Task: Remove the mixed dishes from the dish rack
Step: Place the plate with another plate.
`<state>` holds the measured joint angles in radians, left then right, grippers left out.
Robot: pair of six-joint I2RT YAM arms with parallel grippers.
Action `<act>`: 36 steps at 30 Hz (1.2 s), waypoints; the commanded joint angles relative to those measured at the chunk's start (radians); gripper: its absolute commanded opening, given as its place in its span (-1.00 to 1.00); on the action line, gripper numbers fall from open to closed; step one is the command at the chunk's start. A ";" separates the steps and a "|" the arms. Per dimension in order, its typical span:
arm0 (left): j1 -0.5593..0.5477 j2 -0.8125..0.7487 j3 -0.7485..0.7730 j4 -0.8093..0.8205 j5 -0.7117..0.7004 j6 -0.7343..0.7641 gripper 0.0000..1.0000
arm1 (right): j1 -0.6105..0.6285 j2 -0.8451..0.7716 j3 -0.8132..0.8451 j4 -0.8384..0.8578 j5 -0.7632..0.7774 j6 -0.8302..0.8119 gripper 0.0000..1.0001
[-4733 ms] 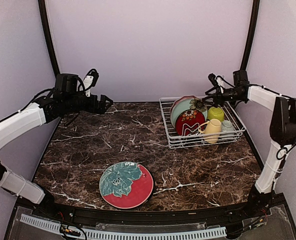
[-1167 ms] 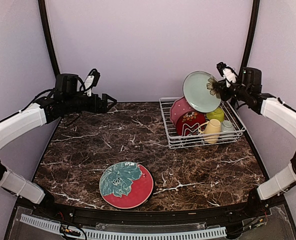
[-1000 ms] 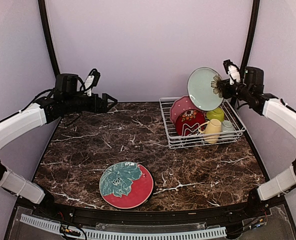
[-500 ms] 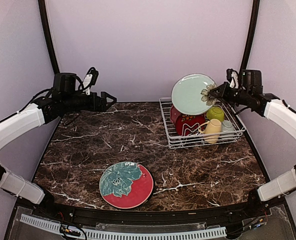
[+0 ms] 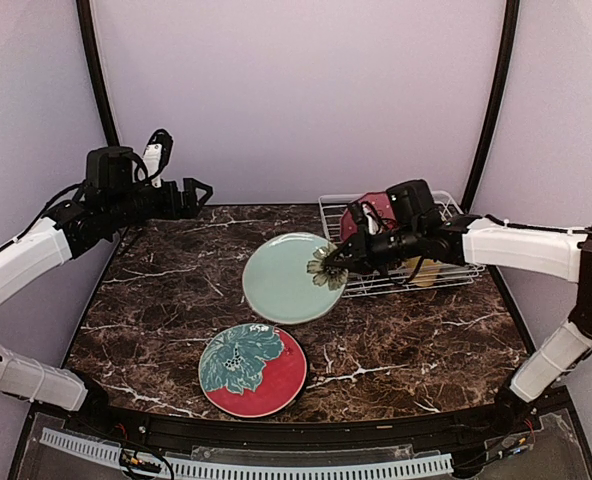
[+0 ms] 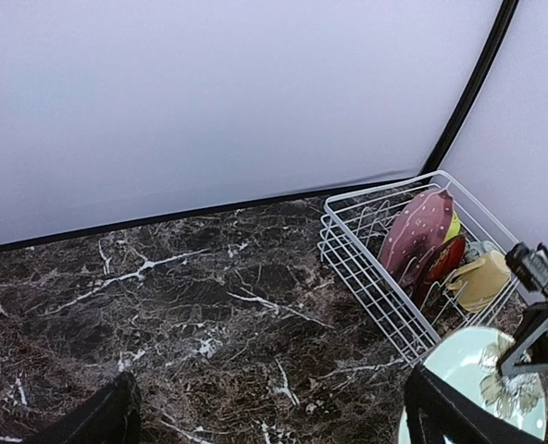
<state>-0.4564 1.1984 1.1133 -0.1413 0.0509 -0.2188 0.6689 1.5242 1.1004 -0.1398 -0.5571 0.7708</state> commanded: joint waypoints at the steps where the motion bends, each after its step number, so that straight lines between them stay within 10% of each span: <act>1: 0.005 -0.019 -0.021 0.026 -0.040 0.011 0.96 | 0.090 0.101 0.017 0.183 -0.099 0.056 -1.00; 30: 0.009 0.042 -0.012 0.025 0.026 -0.005 0.96 | 0.307 0.401 0.182 -0.047 0.006 -0.157 -1.00; 36: 0.009 0.045 -0.011 0.028 0.037 -0.006 0.96 | 0.319 0.401 0.198 -0.116 0.048 -0.186 -0.58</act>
<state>-0.4534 1.2446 1.1095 -0.1280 0.0689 -0.2218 0.9657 1.9194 1.2545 -0.2077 -0.5385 0.6189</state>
